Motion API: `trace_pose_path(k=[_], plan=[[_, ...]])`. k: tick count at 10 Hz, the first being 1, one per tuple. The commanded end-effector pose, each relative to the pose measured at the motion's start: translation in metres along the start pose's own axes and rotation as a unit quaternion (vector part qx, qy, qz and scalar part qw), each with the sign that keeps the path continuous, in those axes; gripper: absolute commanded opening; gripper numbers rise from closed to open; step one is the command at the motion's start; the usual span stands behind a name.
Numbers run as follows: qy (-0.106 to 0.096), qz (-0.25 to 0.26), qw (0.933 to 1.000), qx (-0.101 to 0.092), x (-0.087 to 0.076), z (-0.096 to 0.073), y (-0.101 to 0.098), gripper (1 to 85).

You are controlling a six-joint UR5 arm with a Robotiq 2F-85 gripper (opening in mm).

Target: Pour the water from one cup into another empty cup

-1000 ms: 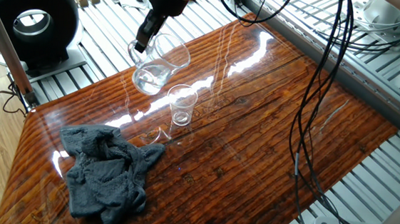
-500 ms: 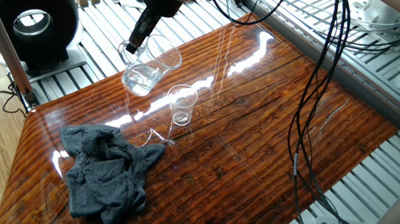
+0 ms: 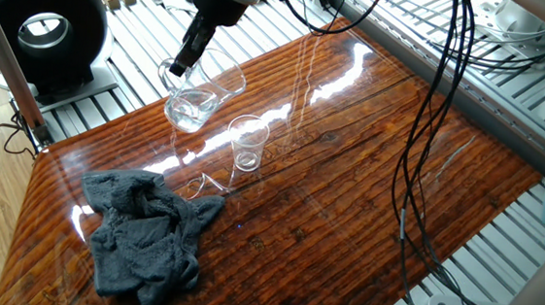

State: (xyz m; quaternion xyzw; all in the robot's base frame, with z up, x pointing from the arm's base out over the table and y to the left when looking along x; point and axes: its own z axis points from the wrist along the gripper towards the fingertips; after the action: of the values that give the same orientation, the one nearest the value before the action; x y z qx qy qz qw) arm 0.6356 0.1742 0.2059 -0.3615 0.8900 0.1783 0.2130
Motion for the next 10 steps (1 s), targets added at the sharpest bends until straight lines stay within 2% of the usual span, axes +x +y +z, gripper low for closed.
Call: trace_pose_path(k=[1,3,5,6,10], plan=[[-0.013,-0.009,0.9998,-0.013,-0.0053,0.0008,0.0050,1.0],[-0.011,-0.025,0.9995,-0.012,-0.0027,0.0020,0.0018,1.0],[-0.017,-0.033,0.9991,-0.022,-0.0034,-0.0016,0.0087,1.0],[-0.017,-0.038,0.9989,-0.021,0.0002,-0.0024,0.0098,1.0],[-0.027,-0.041,0.9987,-0.015,-0.0017,0.0056,0.0079,1.0]])
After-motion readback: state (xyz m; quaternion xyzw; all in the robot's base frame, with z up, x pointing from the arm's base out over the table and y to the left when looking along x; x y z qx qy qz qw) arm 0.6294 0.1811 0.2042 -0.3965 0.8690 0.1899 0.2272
